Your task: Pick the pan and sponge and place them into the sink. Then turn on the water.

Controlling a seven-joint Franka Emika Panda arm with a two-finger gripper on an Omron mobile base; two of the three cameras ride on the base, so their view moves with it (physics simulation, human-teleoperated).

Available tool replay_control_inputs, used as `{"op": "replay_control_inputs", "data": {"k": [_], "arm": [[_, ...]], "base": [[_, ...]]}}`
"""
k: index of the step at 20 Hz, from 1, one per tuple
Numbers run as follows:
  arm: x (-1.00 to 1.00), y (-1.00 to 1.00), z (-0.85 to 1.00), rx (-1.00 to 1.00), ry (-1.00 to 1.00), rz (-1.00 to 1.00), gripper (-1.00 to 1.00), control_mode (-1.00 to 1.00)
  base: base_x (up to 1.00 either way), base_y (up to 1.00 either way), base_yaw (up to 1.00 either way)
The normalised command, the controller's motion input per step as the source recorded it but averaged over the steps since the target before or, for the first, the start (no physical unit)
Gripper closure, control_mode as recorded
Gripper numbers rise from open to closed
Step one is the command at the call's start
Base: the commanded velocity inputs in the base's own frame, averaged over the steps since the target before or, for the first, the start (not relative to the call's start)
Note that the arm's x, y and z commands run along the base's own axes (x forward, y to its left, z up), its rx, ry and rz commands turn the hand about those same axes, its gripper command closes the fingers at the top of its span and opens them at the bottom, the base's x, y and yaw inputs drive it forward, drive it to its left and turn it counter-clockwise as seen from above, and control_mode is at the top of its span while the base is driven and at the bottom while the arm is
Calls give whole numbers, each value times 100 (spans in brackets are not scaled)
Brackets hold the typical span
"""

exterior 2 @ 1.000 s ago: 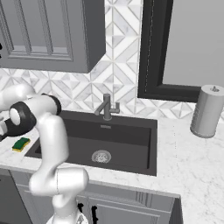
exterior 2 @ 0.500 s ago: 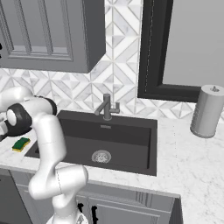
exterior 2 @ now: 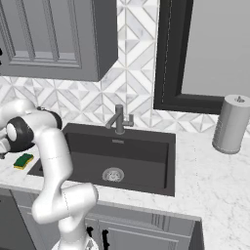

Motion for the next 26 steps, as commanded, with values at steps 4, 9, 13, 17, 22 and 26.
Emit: {"op": "replay_control_inputs", "data": {"k": [4, 9, 13, 17, 22, 26], "arm": [[6, 0, -16, 3, 0, 0, -100, -100], [6, 6, -5, 1, 0, 0, -100, -100], [2, 7, -11, 0, 0, 0, -100, -100], [0, 3, -8, 0, 0, 0, -100, -100], [0, 0, 0, 0, 0, 0, 100, -100], [0, 0, 0, 0, 0, 0, 100, -100]], "base": [[0, 0, 0], [0, 0, 0], [0, 0, 0], [0, 0, 0], [0, 0, 0], [0, 0, 0]]}}
